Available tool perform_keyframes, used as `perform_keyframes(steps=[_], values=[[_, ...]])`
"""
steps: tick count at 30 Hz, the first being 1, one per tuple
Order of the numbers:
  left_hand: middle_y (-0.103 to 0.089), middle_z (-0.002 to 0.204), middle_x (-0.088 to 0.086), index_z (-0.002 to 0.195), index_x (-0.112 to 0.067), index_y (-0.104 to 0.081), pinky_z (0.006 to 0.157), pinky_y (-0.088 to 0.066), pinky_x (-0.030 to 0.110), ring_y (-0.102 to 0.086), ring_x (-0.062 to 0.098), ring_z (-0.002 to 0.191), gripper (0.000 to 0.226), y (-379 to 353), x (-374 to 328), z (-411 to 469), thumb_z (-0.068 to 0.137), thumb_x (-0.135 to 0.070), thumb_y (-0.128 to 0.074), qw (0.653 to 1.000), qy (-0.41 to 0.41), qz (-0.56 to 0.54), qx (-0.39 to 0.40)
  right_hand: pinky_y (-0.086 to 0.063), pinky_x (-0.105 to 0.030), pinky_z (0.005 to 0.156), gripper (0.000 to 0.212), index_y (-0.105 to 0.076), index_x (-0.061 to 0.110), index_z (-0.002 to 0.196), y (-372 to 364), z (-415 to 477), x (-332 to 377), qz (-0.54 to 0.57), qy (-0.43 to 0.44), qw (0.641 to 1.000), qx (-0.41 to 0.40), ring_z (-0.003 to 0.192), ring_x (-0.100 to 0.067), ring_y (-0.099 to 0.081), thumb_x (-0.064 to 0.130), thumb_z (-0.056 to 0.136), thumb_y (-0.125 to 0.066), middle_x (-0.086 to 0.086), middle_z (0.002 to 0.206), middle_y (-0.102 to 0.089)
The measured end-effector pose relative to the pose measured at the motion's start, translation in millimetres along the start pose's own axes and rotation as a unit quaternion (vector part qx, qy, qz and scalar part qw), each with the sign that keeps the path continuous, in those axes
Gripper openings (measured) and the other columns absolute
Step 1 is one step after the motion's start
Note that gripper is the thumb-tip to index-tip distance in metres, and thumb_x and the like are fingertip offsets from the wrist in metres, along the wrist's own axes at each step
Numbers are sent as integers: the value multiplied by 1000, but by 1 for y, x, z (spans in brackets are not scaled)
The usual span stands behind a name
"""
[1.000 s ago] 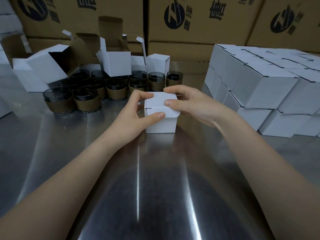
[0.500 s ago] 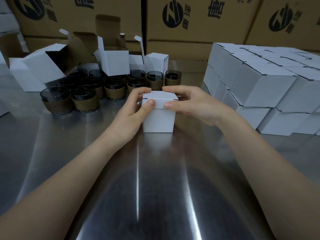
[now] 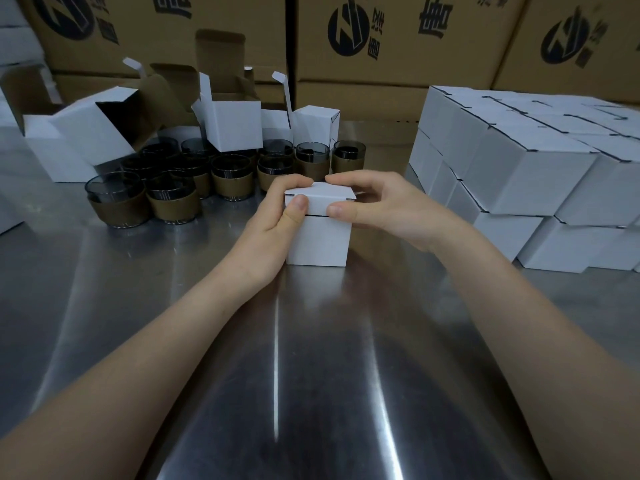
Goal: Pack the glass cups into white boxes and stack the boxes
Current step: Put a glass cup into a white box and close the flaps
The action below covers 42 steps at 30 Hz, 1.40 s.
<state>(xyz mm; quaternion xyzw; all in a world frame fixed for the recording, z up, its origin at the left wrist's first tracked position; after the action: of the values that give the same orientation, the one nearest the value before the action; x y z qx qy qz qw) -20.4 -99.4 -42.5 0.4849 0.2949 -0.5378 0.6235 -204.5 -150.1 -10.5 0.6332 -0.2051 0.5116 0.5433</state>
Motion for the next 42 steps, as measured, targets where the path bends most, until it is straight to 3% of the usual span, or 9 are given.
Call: perform_keyframes(steps=[4, 8, 13, 17, 22, 28, 33, 38, 42], values=[[-52, 119, -12, 118, -41, -46, 98, -50, 44, -56, 16, 113, 28, -1, 0, 0, 93, -49, -37, 1000, 13, -15, 3, -45, -37, 106, 55, -61, 29, 126, -1, 0, 1, -13, 0, 1000, -3, 116, -7, -58, 38, 75, -80, 10, 124, -62], [-52, 120, -8, 117, -41, -47, 101, -47, 51, -56, 20, 115, 27, 0, 0, -1, 92, -49, -39, 999, 19, -25, 7, -44, -37, 107, 56, -57, 28, 130, -1, -1, 2, -20, -3, 1000, 14, 118, -7, -55, 37, 78, -78, 9, 127, -59], [-53, 123, -4, 118, -40, -48, 101, -45, 57, -55, 26, 117, 28, -1, 0, -2, 92, -48, -41, 999, 28, -33, 8, -45, -34, 105, 48, -60, 36, 120, -2, -3, 2, 22, -31, 999, 32, 117, -4, -58, 55, 77, -67, 12, 125, -61], [-54, 125, -4, 119, -39, -49, 104, -43, 57, -54, 26, 120, 30, 0, -1, -2, 91, -49, -43, 998, 42, -44, 7, -42, -38, 109, 36, -59, 28, 127, -1, -2, 2, 64, -46, 996, 41, 122, -8, -55, 43, 94, -58, 7, 129, -60], [-56, 121, -8, 110, -43, -54, 106, -43, 53, -54, 20, 119, 25, -1, 1, 0, 88, -47, -45, 996, 66, -60, -9, -47, -30, 104, 38, -54, 20, 132, -2, -2, 3, 87, -55, 993, 53, 115, -7, -60, 31, 96, -58, 3, 126, -61], [-59, 108, -17, 111, -34, -55, 88, -48, 29, -58, 5, 103, 29, -3, 0, 1, 87, -49, -49, 994, 60, -86, -20, -46, -29, 103, 39, -52, 20, 133, -3, -1, 3, 83, -52, 994, 55, 117, -9, -59, 32, 96, -58, 1, 128, -60], [-55, 112, -14, 115, -35, -51, 91, -48, 37, -56, 10, 106, 33, -5, 0, 1, 87, -50, -42, 996, 70, -50, -31, -49, -21, 95, 36, -52, 26, 129, -5, 0, 0, 71, -45, 995, 54, 113, -4, -60, 31, 94, -60, 4, 126, -58], [-52, 120, -10, 118, -38, -48, 100, -46, 47, -54, 16, 113, 35, -5, -1, 1, 86, -48, -39, 995, 85, -27, -33, -48, -23, 98, 35, -52, 32, 126, -4, -1, -1, 61, -39, 996, 59, 116, -4, -58, 31, 93, -63, 7, 127, -58], [-52, 125, -6, 109, -41, -50, 103, -45, 50, -54, 19, 117, 28, -6, -2, 1, 82, -41, -43, 993, 94, -57, -33, -48, -25, 99, 35, -53, 34, 124, -4, 0, 0, 51, -34, 996, 60, 117, -5, -57, 30, 91, -65, 7, 128, -58]])
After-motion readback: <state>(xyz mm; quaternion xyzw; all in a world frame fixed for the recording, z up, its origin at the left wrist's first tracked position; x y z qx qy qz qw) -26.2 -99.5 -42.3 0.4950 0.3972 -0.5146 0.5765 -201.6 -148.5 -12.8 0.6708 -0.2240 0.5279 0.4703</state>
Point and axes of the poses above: each hand's wrist, its own z-axis towards the middle knuckle, its own y-axis out of the back of the hand, x = y × z, the point moved 2 cm from there along z, towards the middle knuckle
